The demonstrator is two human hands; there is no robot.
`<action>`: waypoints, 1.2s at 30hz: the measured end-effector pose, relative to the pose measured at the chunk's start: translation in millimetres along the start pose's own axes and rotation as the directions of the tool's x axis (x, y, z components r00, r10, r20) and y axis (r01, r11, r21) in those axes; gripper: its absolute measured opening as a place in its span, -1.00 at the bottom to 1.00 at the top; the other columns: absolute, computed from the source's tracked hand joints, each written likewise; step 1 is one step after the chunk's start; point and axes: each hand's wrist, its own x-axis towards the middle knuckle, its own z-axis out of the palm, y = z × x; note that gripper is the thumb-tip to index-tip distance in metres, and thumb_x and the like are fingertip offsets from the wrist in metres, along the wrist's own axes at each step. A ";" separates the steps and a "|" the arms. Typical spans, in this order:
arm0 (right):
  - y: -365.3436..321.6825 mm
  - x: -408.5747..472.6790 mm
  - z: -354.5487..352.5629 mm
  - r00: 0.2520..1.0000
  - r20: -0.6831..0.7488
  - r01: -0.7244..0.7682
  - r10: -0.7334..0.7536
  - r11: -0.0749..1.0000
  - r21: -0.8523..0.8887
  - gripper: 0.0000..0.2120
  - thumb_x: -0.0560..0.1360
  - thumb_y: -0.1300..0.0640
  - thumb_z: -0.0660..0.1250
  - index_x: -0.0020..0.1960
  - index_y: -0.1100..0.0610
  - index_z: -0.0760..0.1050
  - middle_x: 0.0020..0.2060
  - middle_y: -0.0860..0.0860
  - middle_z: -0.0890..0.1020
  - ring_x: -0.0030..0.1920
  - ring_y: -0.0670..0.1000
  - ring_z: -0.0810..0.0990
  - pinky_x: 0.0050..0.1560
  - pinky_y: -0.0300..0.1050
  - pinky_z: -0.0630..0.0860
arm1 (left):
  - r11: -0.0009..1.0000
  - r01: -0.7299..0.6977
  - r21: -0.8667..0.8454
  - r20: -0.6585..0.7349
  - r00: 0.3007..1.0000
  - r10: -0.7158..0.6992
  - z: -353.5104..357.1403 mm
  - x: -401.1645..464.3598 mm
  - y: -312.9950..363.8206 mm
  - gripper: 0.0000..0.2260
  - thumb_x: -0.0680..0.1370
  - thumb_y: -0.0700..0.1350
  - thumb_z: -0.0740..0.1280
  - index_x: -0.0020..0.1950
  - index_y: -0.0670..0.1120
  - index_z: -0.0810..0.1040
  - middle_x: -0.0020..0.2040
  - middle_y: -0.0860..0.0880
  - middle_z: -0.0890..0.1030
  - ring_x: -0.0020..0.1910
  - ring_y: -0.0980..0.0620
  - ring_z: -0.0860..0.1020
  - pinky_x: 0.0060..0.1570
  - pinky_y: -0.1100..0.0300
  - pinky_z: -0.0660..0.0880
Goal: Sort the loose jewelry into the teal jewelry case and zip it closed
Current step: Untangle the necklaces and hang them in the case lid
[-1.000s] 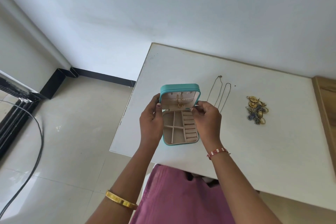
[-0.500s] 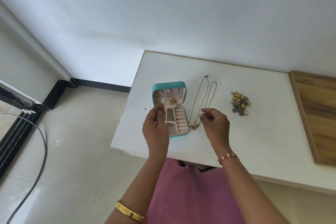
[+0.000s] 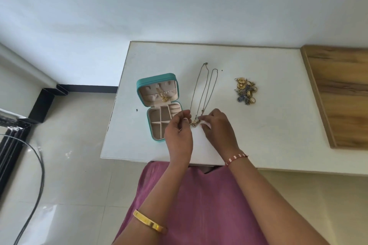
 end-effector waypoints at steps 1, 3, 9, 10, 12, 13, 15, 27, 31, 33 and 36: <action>0.0 -0.7 1.7 0.999 -0.003 0.035 -0.035 0.998 -0.048 -0.74 0.48 0.26 0.32 0.15 0.14 0.58 -0.12 0.13 0.50 -0.03 0.11 0.47 -0.16 -0.11 0.44 | 1.000 0.009 0.001 -0.005 1.000 -0.009 -0.3 0.4 -1.0 -0.70 0.55 -0.32 0.17 -0.10 0.05 0.56 -0.08 0.00 0.63 0.03 0.00 0.59 0.19 0.08 0.49; 4.1 -3.8 4.0 0.997 -0.009 0.079 -0.081 0.992 -0.097 -0.78 0.44 0.30 0.36 0.07 0.17 0.62 -0.20 0.14 0.50 -0.12 0.15 0.50 -0.31 -0.12 0.42 | 1.000 0.021 0.007 -0.013 1.000 -0.021 0.6 0.4 -2.4 -0.68 0.55 -0.33 0.17 -0.12 0.07 0.56 -0.10 0.03 0.63 0.01 0.01 0.59 0.19 0.07 0.49; 29.3 -9.7 -7.6 1.000 -0.024 -0.001 0.000 1.000 -0.025 -0.84 0.45 0.29 0.35 0.00 0.22 0.63 -0.20 0.14 0.49 -0.11 0.11 0.47 -0.21 -0.17 0.36 | 0.999 0.035 0.030 0.001 0.999 -0.035 4.4 -5.5 -4.5 -0.70 0.54 -0.33 0.17 -0.12 0.04 0.56 -0.14 0.04 0.61 -0.04 0.01 0.57 0.16 0.06 0.51; 32.1 -10.4 -9.4 1.000 -0.015 -0.020 0.020 1.000 -0.008 -0.85 0.45 0.29 0.35 0.00 0.22 0.63 -0.18 0.12 0.48 -0.09 0.09 0.46 -0.18 -0.20 0.33 | 0.999 0.035 0.037 0.010 0.999 -0.035 5.0 -6.3 -5.1 -0.70 0.54 -0.33 0.16 -0.12 0.04 0.56 -0.15 0.02 0.61 -0.05 0.00 0.57 0.15 0.06 0.51; 36.5 -11.5 -13.1 0.999 -0.003 -0.050 0.050 0.999 0.016 -0.86 0.44 0.29 0.36 -0.03 0.22 0.63 -0.18 0.07 0.45 -0.07 0.07 0.46 -0.15 -0.24 0.30 | 0.998 0.032 0.055 0.038 0.999 -0.034 8.2 -9.1 -5.7 -0.72 0.54 -0.34 0.16 -0.08 -0.01 0.56 -0.14 0.00 0.61 -0.06 0.00 0.57 0.14 0.06 0.51; 38.2 -11.5 -14.4 0.998 -0.002 -0.062 0.062 0.998 0.028 -0.87 0.44 0.29 0.36 -0.03 0.22 0.63 -0.19 0.05 0.43 -0.06 0.07 0.46 -0.15 -0.24 0.30 | 0.997 0.029 0.066 0.053 0.998 -0.033 10.1 -10.5 -5.7 -0.73 0.54 -0.34 0.16 -0.05 -0.03 0.57 -0.13 0.00 0.62 -0.06 0.01 0.57 0.13 0.07 0.51; 39.8 -10.8 -17.6 0.997 -0.007 -0.081 0.081 0.995 0.053 -0.84 0.45 0.28 0.36 0.01 0.21 0.62 -0.18 0.05 0.44 -0.06 0.07 0.47 -0.14 -0.24 0.32 | 0.997 0.029 0.077 0.076 0.997 -0.035 13.4 -12.8 -5.7 -0.74 0.54 -0.33 0.16 -0.03 -0.04 0.57 -0.11 -0.02 0.62 -0.06 0.02 0.57 0.12 0.09 0.51; 29.5 -8.8 -15.2 1.000 0.016 -0.019 0.018 0.996 0.088 -0.90 0.48 0.28 0.31 -0.04 0.26 0.58 -0.11 0.15 0.59 -0.07 0.08 0.53 -0.13 -0.20 0.42 | 0.984 0.125 0.126 0.105 0.985 -0.139 13.9 -10.2 -9.8 -0.78 0.54 -0.28 0.18 -0.02 -0.03 0.56 -0.12 0.01 0.62 -0.05 0.02 0.58 0.12 0.10 0.51; 17.8 -12.1 -31.6 0.987 0.026 -0.158 0.161 0.900 0.407 -0.92 0.48 0.30 0.31 -0.09 0.22 0.58 -0.24 0.01 0.62 -0.27 -0.13 0.54 -0.20 -0.43 0.44 | 0.953 0.257 0.161 0.139 0.950 -0.280 12.8 -8.9 -8.9 -0.82 0.54 -0.25 0.20 0.00 -0.07 0.57 -0.06 -0.04 0.62 -0.09 0.03 0.55 0.15 0.07 0.50; 10.7 -15.2 -41.8 0.982 0.066 -0.184 0.176 0.836 0.517 -0.90 0.48 0.31 0.30 -0.13 0.16 0.56 -0.27 -0.01 0.62 -0.26 -0.12 0.58 -0.14 -0.34 0.52 | 0.950 0.246 0.193 0.169 0.945 -0.279 13.5 -11.8 -4.8 -0.80 0.55 -0.26 0.19 0.08 -0.12 0.56 0.00 -0.06 0.62 -0.04 0.02 0.55 0.17 0.08 0.49; -0.1 -17.9 -59.6 0.983 0.126 -0.185 0.136 0.779 0.600 -0.85 0.48 0.31 0.30 -0.18 0.09 0.53 -0.26 0.05 0.65 -0.20 0.04 0.65 -0.06 -0.09 0.60 | 0.969 0.092 0.230 0.235 0.961 -0.147 17.4 -16.7 9.1 -0.73 0.56 -0.26 0.17 0.21 -0.14 0.54 0.14 -0.07 0.61 0.11 0.00 0.55 0.23 0.09 0.46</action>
